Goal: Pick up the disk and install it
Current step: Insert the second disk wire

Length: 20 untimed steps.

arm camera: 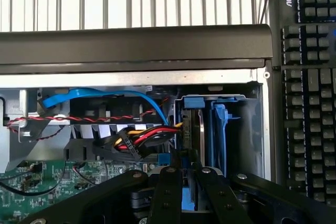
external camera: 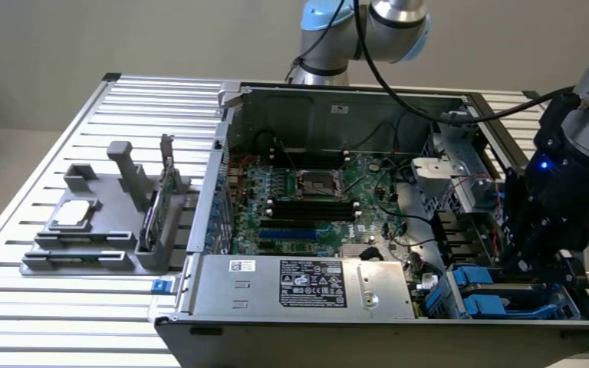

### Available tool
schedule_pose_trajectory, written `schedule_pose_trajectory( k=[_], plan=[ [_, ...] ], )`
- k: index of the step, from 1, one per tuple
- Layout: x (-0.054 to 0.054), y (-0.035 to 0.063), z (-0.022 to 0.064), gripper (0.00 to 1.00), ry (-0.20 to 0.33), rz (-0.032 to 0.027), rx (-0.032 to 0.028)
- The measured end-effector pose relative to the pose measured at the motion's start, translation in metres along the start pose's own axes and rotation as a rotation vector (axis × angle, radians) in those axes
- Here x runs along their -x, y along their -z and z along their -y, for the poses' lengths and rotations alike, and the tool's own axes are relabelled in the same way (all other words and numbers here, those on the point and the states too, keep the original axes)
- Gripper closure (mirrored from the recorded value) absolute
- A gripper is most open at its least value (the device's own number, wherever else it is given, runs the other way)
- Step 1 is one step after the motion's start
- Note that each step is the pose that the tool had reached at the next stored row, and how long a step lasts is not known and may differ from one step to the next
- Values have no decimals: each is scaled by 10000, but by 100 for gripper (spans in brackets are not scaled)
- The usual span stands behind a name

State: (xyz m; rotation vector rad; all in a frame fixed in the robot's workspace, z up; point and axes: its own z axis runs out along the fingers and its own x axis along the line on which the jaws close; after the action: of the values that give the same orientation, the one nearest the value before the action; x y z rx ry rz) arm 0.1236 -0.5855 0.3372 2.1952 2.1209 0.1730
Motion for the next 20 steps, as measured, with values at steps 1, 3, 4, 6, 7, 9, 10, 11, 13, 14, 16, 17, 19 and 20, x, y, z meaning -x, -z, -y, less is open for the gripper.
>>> schedule_pose_trajectory(
  k=[1,3,4,6,7,9,10,11,13,14,16,17,19,20],
  plan=[
    [2,-5,1,83,0,0,0],
    [6,-15,2,83,-1,-1,0],
    [8,-20,3,83,-1,0,0],
    [12,-28,4,83,-1,-1,0],
    [13,-31,4,83,-1,-1,0],
    [14,-35,5,83,-1,-1,-1],
    [15,-36,5,83,-1,-2,-1],
    [15,-36,5,82,-1,-1,-1],
    [18,-37,4,75,0,-3,-4],
    [21,-36,4,75,-1,-3,-10],
    [26,-20,2,75,-1,-3,-23],
    [29,-4,0,75,-2,-3,-24],
    [37,30,-5,75,2,-7,-25],
    [40,44,-5,75,6,-9,-25]
  ],
)
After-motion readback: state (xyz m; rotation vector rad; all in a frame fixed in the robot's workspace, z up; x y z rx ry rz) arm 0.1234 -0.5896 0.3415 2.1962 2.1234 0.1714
